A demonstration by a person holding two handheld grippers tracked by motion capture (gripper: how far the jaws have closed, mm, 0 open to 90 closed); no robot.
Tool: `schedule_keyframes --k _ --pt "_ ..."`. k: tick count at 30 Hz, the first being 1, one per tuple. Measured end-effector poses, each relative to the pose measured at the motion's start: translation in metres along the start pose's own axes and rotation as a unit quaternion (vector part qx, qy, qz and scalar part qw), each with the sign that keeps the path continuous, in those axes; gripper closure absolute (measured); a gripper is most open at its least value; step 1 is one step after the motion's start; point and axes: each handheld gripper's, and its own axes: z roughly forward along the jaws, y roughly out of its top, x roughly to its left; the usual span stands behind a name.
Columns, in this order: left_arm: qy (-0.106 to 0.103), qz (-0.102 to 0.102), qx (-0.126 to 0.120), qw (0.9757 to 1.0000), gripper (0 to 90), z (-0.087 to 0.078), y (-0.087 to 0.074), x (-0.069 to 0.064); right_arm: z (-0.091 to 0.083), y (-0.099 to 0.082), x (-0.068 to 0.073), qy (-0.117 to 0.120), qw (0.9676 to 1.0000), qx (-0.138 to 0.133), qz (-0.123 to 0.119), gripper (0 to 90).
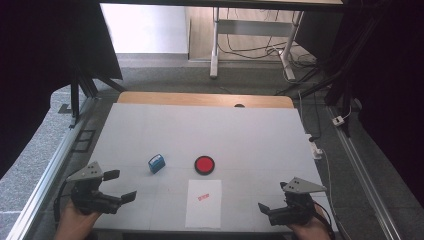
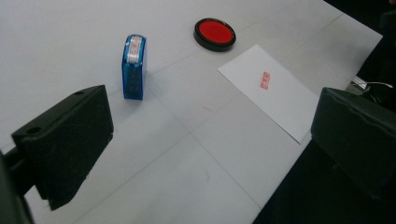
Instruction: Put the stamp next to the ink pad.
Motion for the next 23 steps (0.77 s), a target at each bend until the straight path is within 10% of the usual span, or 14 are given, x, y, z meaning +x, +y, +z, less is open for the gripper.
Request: schedule_keyframes --k 23 --pt "0.041 -0.031 0.035 0.9981 0.0 -0.016 -0.037 -0.002 0.001 0.0 0.001 -0.002 1.0 0.004 -0.004 0.0"
